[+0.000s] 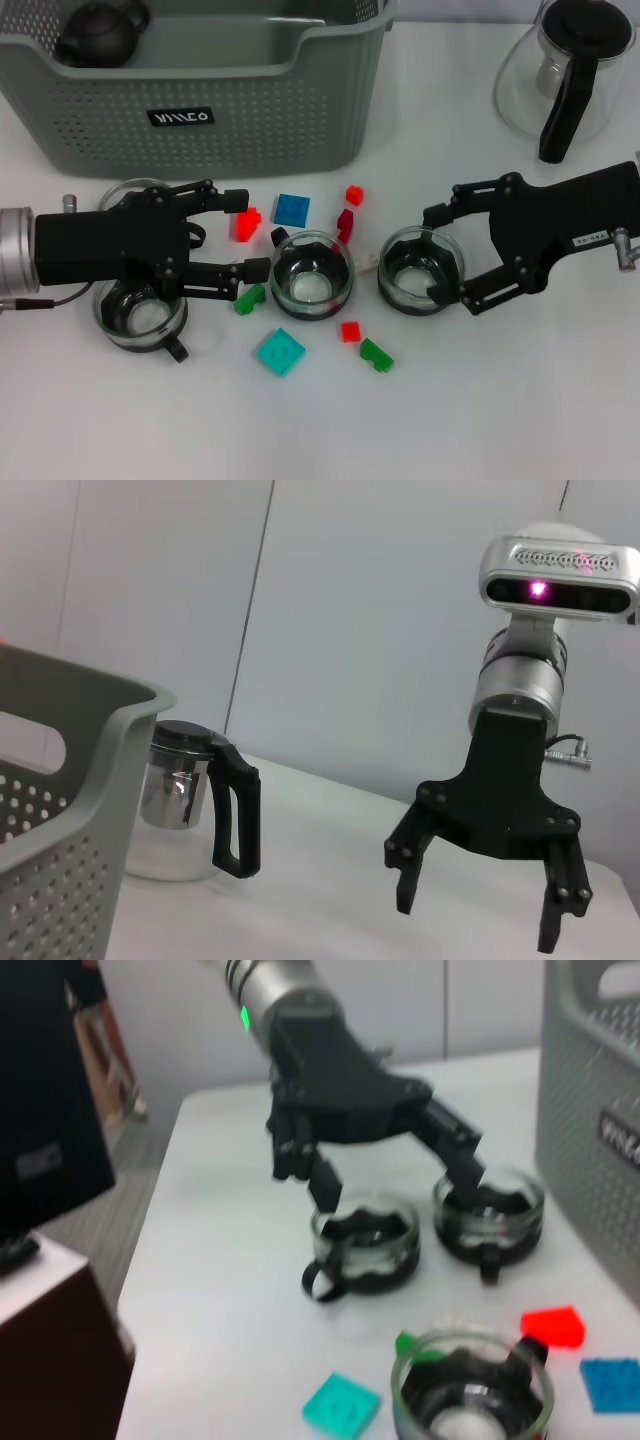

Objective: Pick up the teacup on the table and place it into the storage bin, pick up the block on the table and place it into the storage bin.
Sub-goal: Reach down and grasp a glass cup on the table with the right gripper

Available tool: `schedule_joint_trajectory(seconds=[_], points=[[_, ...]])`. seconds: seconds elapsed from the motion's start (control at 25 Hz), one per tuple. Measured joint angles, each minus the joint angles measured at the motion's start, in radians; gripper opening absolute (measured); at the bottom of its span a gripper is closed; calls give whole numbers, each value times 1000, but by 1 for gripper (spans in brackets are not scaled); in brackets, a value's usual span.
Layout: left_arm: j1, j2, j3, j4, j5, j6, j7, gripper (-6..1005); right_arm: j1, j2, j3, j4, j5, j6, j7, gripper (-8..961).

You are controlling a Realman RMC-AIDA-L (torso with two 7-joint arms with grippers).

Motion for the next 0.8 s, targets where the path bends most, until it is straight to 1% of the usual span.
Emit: schedule_joint_trajectory(seconds=[0.24, 0.52, 0.68, 0.8], points=[[1, -5, 0, -1, 0, -11, 0, 933, 29, 10, -95, -58, -58, 1, 90, 945], [5, -8, 0, -2, 0, -12, 0, 933, 88, 15, -213, -61, -132, 40, 211, 945], [7, -8, -6, -2, -1, -13, 0, 932, 109, 15, -268, -62, -163, 60, 268, 945], [9, -8, -7, -2, -4, -15, 0, 932, 111, 15, -301, -62, -169, 84, 278, 945]])
